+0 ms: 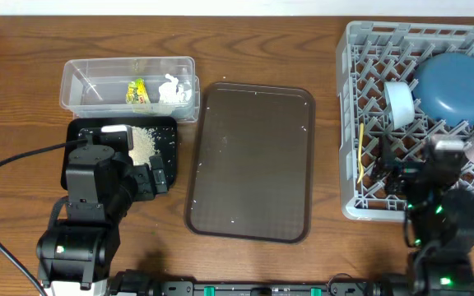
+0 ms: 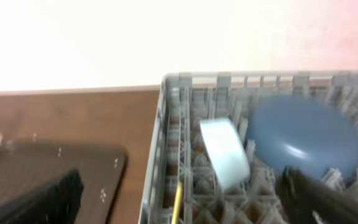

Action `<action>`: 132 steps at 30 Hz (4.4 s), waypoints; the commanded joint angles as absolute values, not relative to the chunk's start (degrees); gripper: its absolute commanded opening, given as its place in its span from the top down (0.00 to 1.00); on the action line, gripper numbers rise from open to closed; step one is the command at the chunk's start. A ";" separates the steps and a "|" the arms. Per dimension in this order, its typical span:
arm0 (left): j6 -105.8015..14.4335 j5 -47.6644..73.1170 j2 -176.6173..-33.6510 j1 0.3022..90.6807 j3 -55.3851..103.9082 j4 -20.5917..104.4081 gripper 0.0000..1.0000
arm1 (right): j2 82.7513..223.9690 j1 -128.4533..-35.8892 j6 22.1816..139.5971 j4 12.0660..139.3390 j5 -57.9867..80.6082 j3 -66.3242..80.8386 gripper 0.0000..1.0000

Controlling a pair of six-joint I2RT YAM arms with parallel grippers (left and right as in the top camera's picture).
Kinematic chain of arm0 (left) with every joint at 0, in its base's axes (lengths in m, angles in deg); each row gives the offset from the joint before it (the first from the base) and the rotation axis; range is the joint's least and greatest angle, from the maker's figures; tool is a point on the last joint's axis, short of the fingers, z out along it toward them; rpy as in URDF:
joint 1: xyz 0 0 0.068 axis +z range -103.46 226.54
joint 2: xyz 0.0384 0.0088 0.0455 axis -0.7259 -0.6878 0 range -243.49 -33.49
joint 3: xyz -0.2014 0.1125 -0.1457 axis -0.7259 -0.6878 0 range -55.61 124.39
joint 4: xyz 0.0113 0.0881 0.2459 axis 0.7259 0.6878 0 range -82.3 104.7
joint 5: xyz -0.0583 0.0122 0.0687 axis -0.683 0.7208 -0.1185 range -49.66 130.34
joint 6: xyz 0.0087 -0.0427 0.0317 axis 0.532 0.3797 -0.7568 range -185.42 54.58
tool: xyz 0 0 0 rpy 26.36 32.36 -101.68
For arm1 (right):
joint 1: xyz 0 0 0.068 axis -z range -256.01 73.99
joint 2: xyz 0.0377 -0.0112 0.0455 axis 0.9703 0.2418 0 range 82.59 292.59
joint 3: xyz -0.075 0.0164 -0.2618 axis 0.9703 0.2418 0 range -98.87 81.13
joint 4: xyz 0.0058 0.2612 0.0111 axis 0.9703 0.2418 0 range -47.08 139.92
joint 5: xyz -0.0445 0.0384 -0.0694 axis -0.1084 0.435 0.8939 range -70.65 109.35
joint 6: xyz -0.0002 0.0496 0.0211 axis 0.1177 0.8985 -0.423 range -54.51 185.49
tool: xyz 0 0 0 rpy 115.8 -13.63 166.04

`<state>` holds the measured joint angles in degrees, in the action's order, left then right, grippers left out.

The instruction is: Sort waste into correct bins and load items into the dishwasher rack

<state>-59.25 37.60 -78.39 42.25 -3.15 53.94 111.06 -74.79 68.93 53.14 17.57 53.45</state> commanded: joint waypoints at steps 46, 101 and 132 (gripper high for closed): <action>-58.92 38.21 -78.39 42.22 -3.61 53.92 0.03 | 82.90 -77.70 68.02 46.80 14.84 80.82 0.01; -59.77 38.56 -77.74 42.46 -3.82 54.84 0.03 | 82.97 -77.70 60.69 46.97 16.33 80.82 0.01; -62.87 38.47 -33.89 46.29 -54.47 9.26 0.03 | 82.97 -77.70 60.67 46.97 16.33 80.82 0.01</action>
<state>-61.17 37.75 -36.23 45.31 -52.48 10.99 83.30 -77.46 61.46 46.73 16.22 80.75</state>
